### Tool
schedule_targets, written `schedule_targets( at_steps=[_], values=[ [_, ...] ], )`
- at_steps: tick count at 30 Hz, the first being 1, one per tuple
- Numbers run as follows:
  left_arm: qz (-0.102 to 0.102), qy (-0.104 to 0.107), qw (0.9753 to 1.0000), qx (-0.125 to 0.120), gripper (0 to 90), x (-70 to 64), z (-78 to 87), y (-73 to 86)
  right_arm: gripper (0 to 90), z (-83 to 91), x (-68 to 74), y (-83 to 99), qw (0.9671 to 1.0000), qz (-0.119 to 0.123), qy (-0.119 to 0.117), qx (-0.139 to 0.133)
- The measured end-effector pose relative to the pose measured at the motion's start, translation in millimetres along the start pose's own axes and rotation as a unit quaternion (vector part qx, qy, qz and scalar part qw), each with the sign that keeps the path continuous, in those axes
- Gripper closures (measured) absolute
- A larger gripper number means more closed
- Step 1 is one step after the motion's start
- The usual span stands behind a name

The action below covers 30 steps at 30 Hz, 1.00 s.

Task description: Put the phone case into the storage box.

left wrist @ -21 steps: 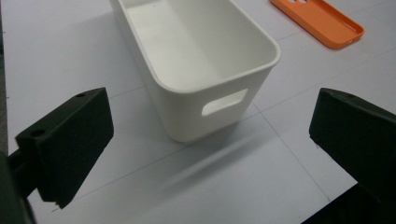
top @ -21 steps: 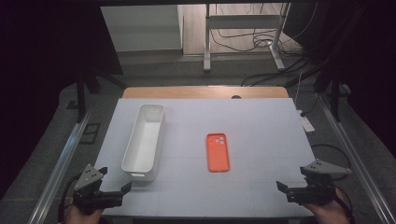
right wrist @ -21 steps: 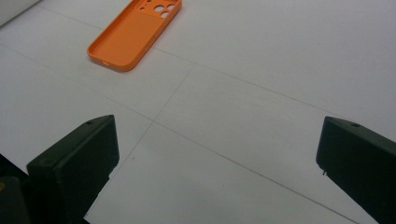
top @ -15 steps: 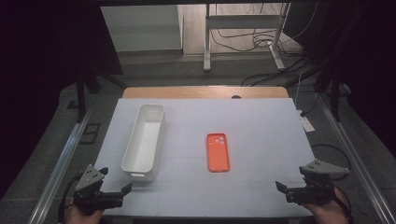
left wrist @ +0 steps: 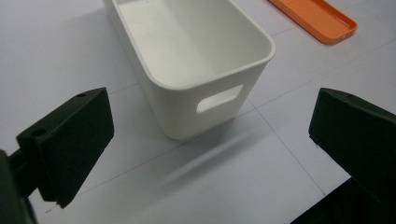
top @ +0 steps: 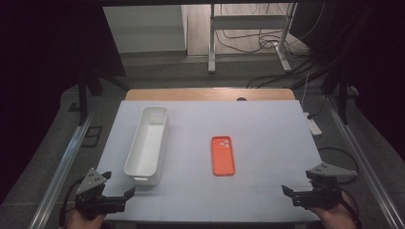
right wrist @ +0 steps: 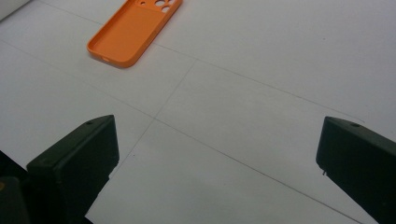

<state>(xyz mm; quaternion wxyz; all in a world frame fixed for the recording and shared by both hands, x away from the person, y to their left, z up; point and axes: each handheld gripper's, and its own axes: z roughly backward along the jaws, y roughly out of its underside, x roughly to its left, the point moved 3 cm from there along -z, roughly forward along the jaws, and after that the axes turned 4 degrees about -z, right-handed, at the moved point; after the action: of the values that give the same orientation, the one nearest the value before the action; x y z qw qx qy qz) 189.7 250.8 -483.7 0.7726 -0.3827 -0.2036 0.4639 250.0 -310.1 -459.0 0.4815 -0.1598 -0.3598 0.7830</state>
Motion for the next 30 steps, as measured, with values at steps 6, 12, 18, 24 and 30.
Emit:
schedule_targets(
  at_steps=[6, 12, 18, 24, 30],
  values=[
    [0.002, 0.001, 1.0000, 0.000, 0.7, 0.2, -0.3, 0.0, 0.0, -0.3, 0.3, -0.1, 1.0000, 0.001, 0.000, 0.002],
    [0.004, 0.004, 1.0000, -0.001, 0.8, 0.9, 0.1, 0.3, 0.0, -2.9, 0.7, -0.9, 0.9999, 0.004, -0.002, 0.014],
    [0.004, 0.006, 1.0000, -0.001, 0.9, 0.9, 0.2, 0.4, 0.0, -5.0, 0.9, -2.9, 0.9999, 0.005, -0.004, 0.015],
    [0.004, 0.007, 1.0000, -0.001, 0.9, 1.1, 0.2, 0.4, 0.0, -8.0, 1.7, -6.8, 0.9998, 0.009, -0.011, 0.016],
    [0.004, 0.009, 0.9999, -0.001, 0.9, 1.4, 0.4, 0.7, 0.0, -11.9, 3.2, -11.0, 0.9997, 0.012, -0.017, 0.011]
  ],
)
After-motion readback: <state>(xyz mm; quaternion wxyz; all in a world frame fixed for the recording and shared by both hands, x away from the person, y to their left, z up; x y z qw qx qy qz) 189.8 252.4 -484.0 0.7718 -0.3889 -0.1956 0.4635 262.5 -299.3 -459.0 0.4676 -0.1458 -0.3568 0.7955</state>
